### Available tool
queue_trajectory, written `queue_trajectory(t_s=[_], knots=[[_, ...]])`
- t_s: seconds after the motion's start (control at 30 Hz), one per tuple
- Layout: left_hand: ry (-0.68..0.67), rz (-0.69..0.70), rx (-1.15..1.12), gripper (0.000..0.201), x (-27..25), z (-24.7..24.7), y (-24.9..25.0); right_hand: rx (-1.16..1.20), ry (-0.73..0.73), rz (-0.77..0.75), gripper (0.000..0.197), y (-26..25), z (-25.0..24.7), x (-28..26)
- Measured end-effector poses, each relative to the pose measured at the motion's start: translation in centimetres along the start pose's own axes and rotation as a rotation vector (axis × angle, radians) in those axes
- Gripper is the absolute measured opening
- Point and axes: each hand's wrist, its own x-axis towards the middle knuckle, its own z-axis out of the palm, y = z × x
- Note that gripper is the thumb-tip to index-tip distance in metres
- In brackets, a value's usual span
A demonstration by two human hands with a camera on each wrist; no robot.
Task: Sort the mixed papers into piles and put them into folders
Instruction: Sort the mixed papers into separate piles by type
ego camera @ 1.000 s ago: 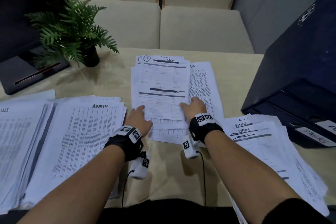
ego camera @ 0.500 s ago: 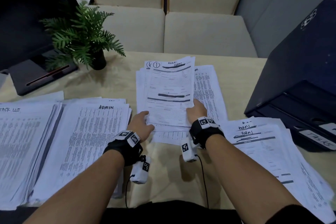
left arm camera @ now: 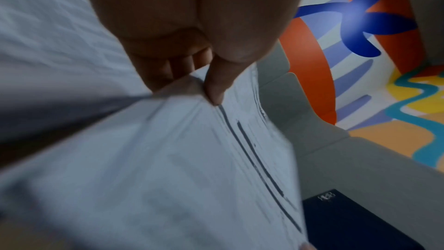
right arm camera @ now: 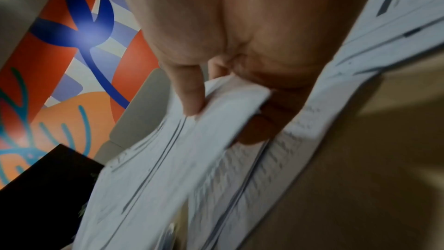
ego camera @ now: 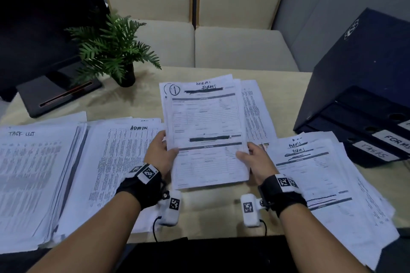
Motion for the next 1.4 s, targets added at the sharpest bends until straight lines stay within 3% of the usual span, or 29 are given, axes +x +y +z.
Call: queue_trajectory(t_s=[0.23,0.33,0.43,0.5,0.67,0.8,0.87,0.97,1.1,1.3,1.4], knots=[[-0.053,0.059,0.023,0.035,-3.5,-7.1,-4.6,-0.169,0.148,0.009,0.007,2.6,6.4,-4.6],[-0.021,0.083,0.041,0.020,-4.5,-9.8,-6.2,-0.173,0.339,-0.016,0.005,3.5,8.3,-6.4],[0.016,0.090,0.061,0.017,-4.9,-12.0,-7.5,-0.035,0.477,-0.040,0.010,3.5,8.8,-8.5],[0.000,0.086,0.049,0.020,-4.9,-13.0,-8.3,0.063,0.429,-0.051,0.014,3.6,9.1,-9.9],[-0.080,0.029,-0.058,0.046,-5.4,-12.9,-8.8,-0.002,0.281,0.028,0.013,5.0,10.9,-12.5],[-0.178,0.091,-0.073,0.030,-6.3,-10.6,-7.3,-0.002,0.199,0.080,0.013,5.4,10.7,-13.6],[-0.203,0.099,-0.077,0.026,-6.5,-9.0,-6.7,-0.070,0.244,0.051,0.011,5.2,9.0,-14.0],[-0.287,0.033,-0.095,0.038,-7.3,-5.9,-5.1,-0.185,0.323,0.004,0.012,4.4,5.4,-14.6],[-0.435,0.163,0.148,0.043,-7.9,-0.2,-2.8,-0.327,0.295,-0.011,0.032,3.9,-0.6,-14.4],[-0.564,0.124,0.249,0.027,-8.4,10.0,0.1,-0.508,0.410,0.021,0.022,3.9,-12.7,-12.8],[-0.564,0.095,0.250,0.025,-8.4,13.7,0.6,-0.576,0.455,0.055,0.022,4.1,-18.6,-11.8]])
